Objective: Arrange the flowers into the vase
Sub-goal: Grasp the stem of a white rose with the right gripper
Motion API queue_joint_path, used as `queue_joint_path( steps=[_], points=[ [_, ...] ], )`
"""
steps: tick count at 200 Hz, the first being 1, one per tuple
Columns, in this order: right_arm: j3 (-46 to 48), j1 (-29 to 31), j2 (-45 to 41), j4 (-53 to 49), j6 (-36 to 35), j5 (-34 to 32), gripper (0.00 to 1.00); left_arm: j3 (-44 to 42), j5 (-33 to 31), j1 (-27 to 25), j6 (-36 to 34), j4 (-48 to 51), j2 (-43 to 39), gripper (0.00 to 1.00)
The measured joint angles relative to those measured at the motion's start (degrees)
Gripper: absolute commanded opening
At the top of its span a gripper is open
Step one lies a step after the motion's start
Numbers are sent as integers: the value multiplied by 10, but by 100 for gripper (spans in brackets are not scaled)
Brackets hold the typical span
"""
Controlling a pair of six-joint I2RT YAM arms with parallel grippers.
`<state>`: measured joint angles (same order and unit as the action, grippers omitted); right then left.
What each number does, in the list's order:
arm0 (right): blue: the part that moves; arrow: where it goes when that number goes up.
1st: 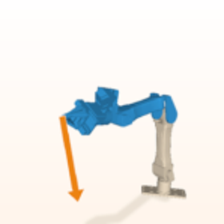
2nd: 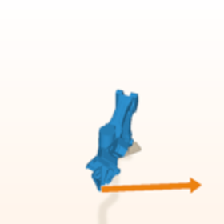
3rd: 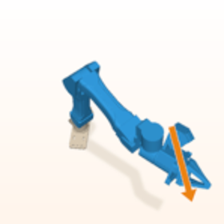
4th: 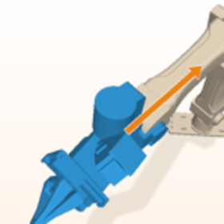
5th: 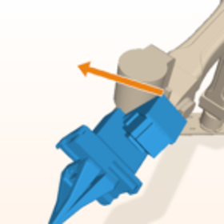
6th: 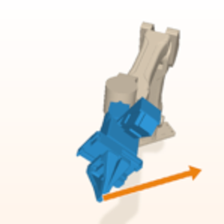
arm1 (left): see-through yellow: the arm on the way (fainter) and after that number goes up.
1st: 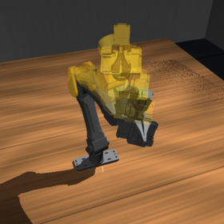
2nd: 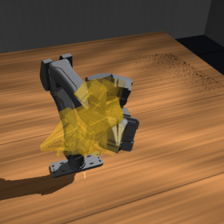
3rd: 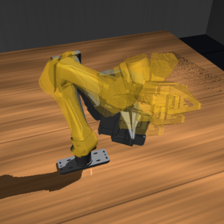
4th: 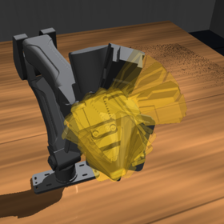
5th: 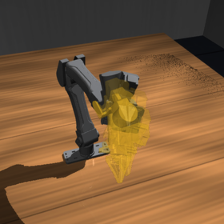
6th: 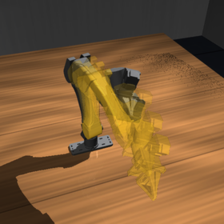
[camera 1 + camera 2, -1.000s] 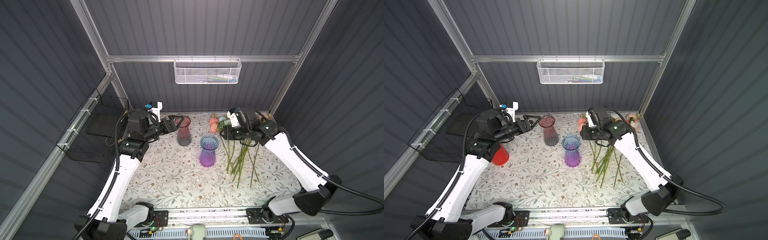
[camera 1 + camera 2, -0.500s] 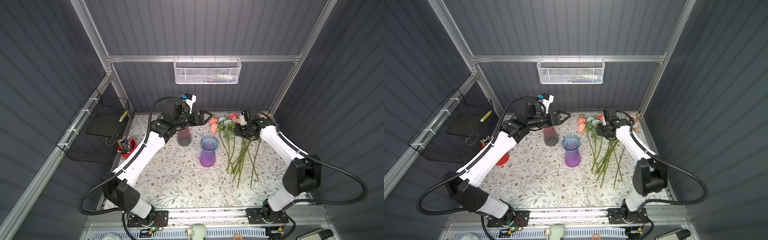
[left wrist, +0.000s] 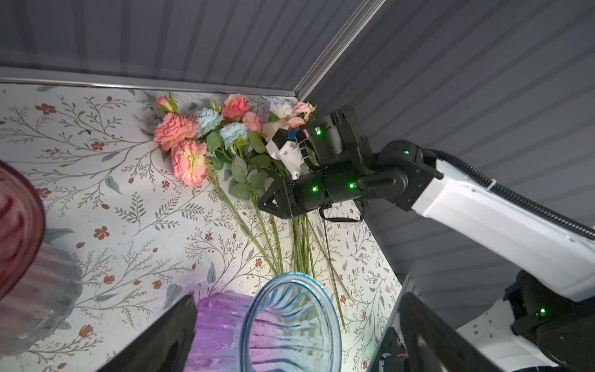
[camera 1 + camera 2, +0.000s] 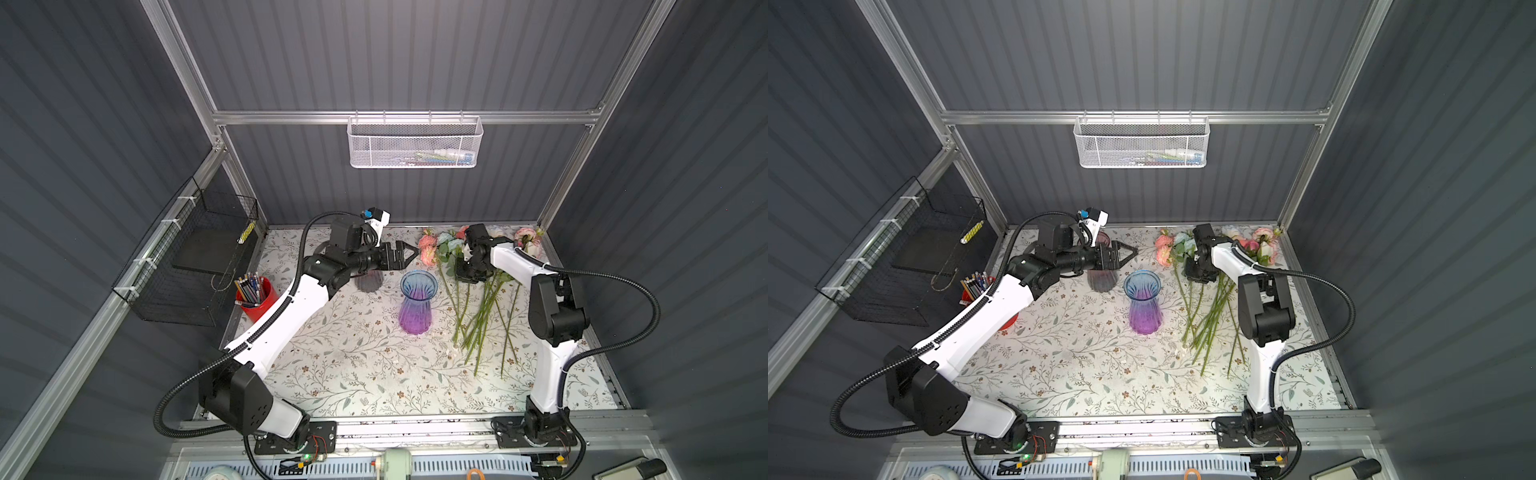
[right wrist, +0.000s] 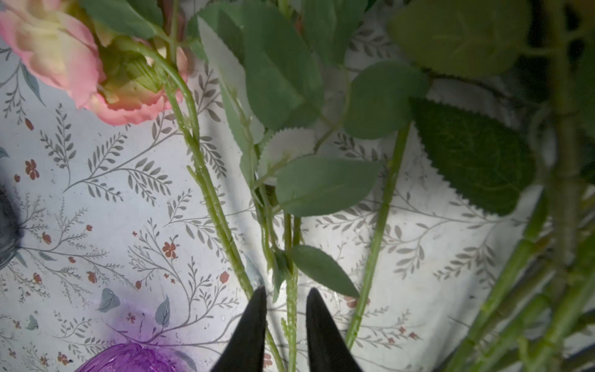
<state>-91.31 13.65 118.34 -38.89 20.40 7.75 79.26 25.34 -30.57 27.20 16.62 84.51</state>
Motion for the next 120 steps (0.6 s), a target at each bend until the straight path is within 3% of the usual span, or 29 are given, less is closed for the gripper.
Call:
queue_joint_path(
  steps=[43, 86, 120],
  points=[
    [-1, 0, 22, -1, -1, 3, 28, -27, 12, 0, 0, -10, -12, 99],
    [-1, 0, 31, 1, 0, 9, 12, -37, 10, 0, -1, -21, -41, 99],
    [3, 0, 28, 6, 0, 9, 5, -39, 3, 0, -5, -27, -52, 99]
  ],
)
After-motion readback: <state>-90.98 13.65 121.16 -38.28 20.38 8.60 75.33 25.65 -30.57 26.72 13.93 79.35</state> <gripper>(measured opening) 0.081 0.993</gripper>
